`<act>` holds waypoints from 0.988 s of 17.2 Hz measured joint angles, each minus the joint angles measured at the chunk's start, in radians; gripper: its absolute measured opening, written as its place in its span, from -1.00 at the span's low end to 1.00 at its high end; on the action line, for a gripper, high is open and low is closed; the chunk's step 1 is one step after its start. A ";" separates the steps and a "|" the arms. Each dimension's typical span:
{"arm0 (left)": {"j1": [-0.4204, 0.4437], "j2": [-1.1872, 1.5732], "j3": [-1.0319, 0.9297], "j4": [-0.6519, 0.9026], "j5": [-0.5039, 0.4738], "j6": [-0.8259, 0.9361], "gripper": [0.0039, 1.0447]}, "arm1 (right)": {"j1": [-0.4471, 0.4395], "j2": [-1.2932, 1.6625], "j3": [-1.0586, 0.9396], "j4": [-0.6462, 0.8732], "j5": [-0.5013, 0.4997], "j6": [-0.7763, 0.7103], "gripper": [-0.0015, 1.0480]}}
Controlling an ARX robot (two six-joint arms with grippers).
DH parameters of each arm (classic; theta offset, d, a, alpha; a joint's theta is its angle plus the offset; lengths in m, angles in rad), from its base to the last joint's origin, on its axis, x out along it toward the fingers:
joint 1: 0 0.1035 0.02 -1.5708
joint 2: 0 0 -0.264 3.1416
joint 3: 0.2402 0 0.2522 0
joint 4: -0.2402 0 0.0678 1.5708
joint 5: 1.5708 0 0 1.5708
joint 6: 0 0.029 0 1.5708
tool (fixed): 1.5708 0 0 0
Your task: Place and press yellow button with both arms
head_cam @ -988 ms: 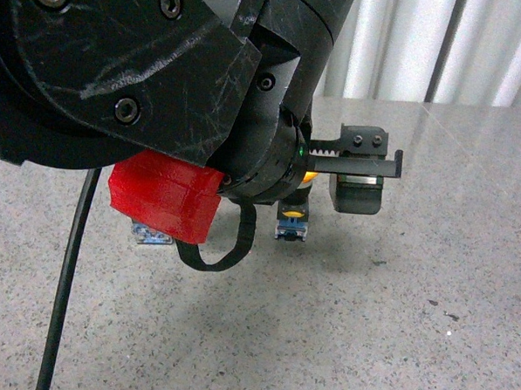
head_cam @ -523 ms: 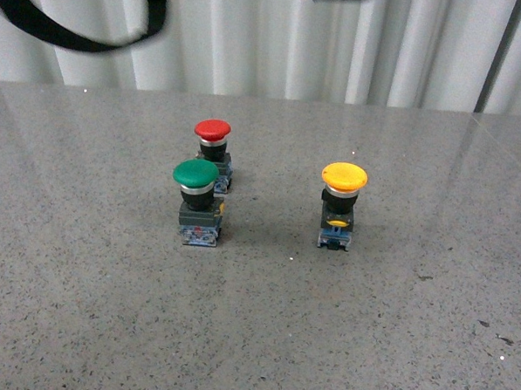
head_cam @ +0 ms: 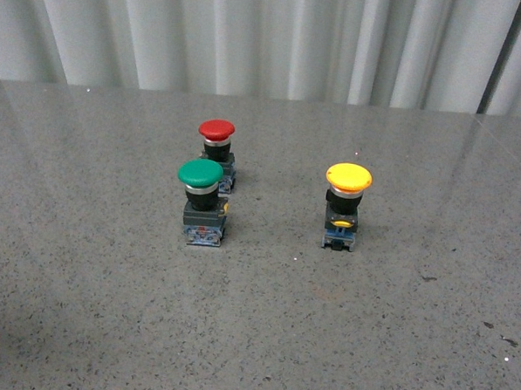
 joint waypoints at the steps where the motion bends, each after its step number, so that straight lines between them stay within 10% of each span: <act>1: 0.022 -0.029 -0.053 0.013 0.033 -0.008 -0.36 | 0.000 0.000 0.000 0.000 0.000 0.000 0.87; 6: 0.094 -0.121 -0.194 0.039 0.107 -0.015 -0.97 | 0.000 0.000 0.000 0.000 0.000 0.000 0.87; 17: 0.246 -0.481 -0.434 -0.072 0.266 -0.019 -0.97 | 0.000 0.000 0.000 0.000 0.000 0.000 0.87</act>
